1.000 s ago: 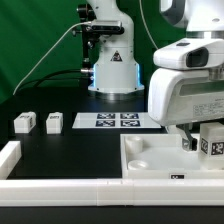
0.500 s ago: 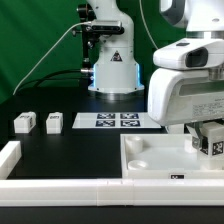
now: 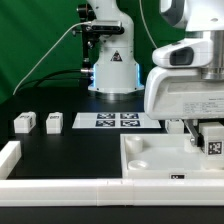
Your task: Assemble one leg
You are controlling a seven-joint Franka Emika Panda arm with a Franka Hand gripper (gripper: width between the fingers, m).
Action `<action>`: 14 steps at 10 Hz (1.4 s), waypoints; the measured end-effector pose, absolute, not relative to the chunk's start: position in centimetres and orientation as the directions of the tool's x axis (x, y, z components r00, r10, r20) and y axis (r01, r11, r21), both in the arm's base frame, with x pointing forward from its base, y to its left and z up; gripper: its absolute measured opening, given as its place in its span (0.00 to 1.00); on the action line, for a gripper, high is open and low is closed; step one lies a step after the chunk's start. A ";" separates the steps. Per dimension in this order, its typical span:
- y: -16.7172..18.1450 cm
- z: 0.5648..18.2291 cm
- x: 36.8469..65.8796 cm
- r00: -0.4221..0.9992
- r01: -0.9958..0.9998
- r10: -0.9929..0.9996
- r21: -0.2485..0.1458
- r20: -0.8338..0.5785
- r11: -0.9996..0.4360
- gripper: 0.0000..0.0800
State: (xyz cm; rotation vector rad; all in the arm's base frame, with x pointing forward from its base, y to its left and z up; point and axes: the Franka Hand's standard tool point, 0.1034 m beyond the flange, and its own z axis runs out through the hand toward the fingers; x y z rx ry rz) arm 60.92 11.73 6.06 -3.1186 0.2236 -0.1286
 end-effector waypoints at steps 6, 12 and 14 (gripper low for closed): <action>11.9 6.1 60.8 0.612 -0.787 -0.790 -0.077 0.029 -0.613 0.36; 12.1 6.0 60.6 0.152 -0.986 -0.988 -0.078 -0.021 -0.150 0.36; 12.0 5.8 60.5 0.238 -0.968 -0.971 -0.082 -0.013 -0.237 0.48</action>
Offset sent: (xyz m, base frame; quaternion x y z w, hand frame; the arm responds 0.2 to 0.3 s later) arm -0.0010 0.0031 0.0044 -0.0069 0.0011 0.2314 0.9728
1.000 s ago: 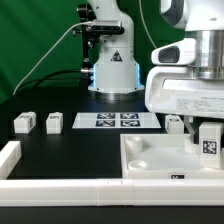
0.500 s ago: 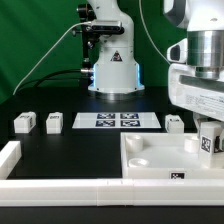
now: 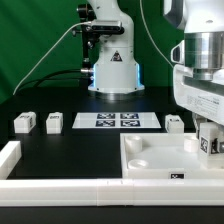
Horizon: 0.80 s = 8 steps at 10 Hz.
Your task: Assemble one leg
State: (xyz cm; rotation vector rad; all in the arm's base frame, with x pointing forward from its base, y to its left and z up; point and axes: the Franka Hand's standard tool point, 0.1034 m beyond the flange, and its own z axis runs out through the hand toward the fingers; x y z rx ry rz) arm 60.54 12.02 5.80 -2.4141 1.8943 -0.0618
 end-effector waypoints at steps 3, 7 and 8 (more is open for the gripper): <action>12.0 5.7 60.5 0.584 -0.808 -0.811 -0.076 0.023 -0.584 0.81; 11.8 5.7 60.5 0.912 -0.404 -0.406 -0.043 0.064 -0.914 0.81; 11.8 5.7 60.5 0.933 -0.353 -0.355 -0.039 0.066 -0.935 0.81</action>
Offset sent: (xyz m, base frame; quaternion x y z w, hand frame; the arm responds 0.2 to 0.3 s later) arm -0.0002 0.0007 -0.0007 -0.0098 0.0053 -0.3235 0.9462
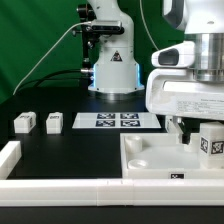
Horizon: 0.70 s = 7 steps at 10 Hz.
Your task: Assemble one leg
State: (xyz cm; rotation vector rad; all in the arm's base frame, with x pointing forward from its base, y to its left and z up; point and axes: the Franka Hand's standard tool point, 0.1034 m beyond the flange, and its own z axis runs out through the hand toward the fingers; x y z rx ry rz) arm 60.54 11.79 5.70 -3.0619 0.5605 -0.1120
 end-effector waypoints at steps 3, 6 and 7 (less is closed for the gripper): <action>11.8 5.7 60.5 0.996 -0.037 -0.036 0.012 0.079 -0.999 0.81; 11.4 5.7 60.6 0.965 0.250 0.253 0.051 0.070 -0.967 0.81; 11.2 5.7 60.6 0.937 0.339 0.343 0.059 0.064 -0.939 0.81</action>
Offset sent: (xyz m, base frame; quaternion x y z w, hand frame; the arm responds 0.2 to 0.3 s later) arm -0.0006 0.0025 0.0001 -0.0016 -0.0014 -0.2894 0.9572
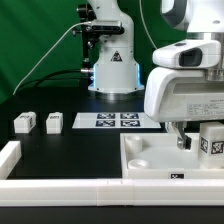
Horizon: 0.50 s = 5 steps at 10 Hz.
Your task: Assemble one leg
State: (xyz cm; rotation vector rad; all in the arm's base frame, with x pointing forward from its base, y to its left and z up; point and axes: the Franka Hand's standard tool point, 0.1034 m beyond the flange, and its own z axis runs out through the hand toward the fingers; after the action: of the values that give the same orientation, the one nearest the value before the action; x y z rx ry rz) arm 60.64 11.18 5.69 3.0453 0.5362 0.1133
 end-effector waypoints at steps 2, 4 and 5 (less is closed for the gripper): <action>11.0 5.7 60.7 0.933 0.351 0.355 0.060 0.063 -0.934 0.81; 11.0 5.7 60.7 0.933 0.351 0.354 0.060 0.063 -0.935 0.52; 11.0 5.7 60.7 0.933 0.351 0.354 0.060 0.063 -0.935 0.52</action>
Offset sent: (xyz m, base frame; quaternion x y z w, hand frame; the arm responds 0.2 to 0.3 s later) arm 0.0000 0.0000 0.0000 0.0000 0.0000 0.0000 1.0000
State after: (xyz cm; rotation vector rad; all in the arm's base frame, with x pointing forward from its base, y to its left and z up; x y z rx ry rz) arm 60.68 10.96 5.69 3.0416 0.5547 0.1125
